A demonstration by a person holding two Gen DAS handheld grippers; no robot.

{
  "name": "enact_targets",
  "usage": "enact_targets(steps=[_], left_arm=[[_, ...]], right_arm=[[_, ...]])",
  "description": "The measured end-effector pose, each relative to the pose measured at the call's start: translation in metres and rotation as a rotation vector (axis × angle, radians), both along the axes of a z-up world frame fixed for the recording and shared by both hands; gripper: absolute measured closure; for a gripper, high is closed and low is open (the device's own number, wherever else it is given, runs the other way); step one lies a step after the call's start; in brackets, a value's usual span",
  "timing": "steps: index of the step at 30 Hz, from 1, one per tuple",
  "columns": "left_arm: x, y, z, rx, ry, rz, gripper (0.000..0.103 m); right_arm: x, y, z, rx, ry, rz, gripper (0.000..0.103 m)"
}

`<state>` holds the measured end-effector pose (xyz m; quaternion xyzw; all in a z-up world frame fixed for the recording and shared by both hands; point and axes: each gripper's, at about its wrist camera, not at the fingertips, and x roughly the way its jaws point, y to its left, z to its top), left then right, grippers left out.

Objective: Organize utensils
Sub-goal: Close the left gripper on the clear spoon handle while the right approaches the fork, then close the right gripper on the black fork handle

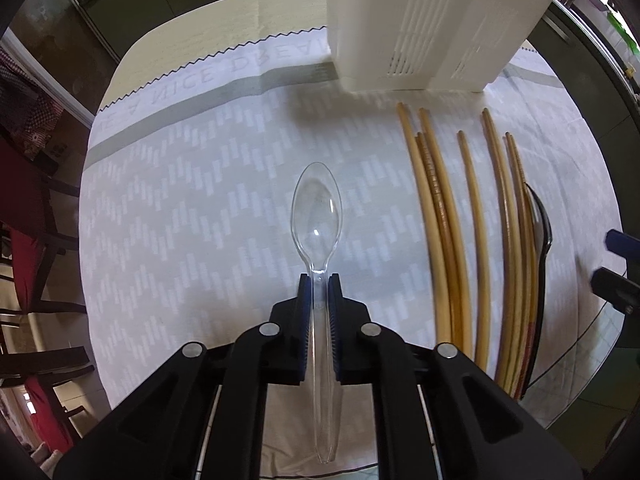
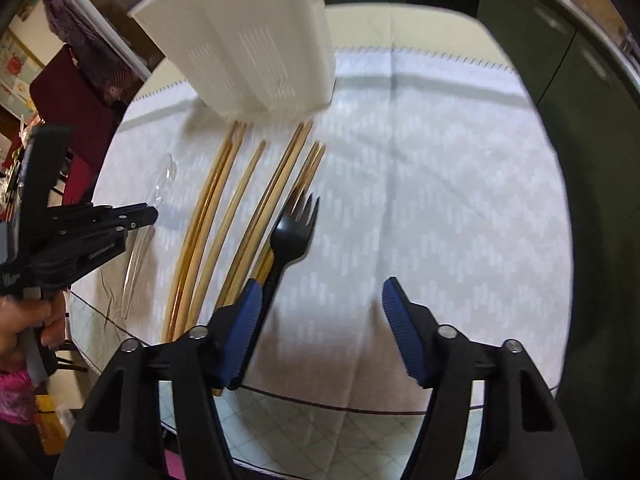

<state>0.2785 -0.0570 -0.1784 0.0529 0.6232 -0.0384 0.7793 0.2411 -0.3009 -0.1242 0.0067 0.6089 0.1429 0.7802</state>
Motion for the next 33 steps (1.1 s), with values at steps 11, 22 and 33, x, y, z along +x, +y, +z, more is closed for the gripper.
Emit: enact_targets(steps=[11,22,33], left_arm=[[-0.005,-0.004,0.002,0.02,-0.021,-0.024,0.093],[-0.004,0.002,-0.001,0.008,-0.024,-0.036,0.093],[-0.003,0.002,-0.002,0.009,-0.022,-0.041,0.093]], right_arm=[[0.019,0.034,-0.036,0.007,0.131,-0.035,0.061],[0.039,0.049,-0.044,0.024,0.12,-0.07,0.085],[0.031,0.03,-0.04,0.015,0.105,-0.052,0.094]])
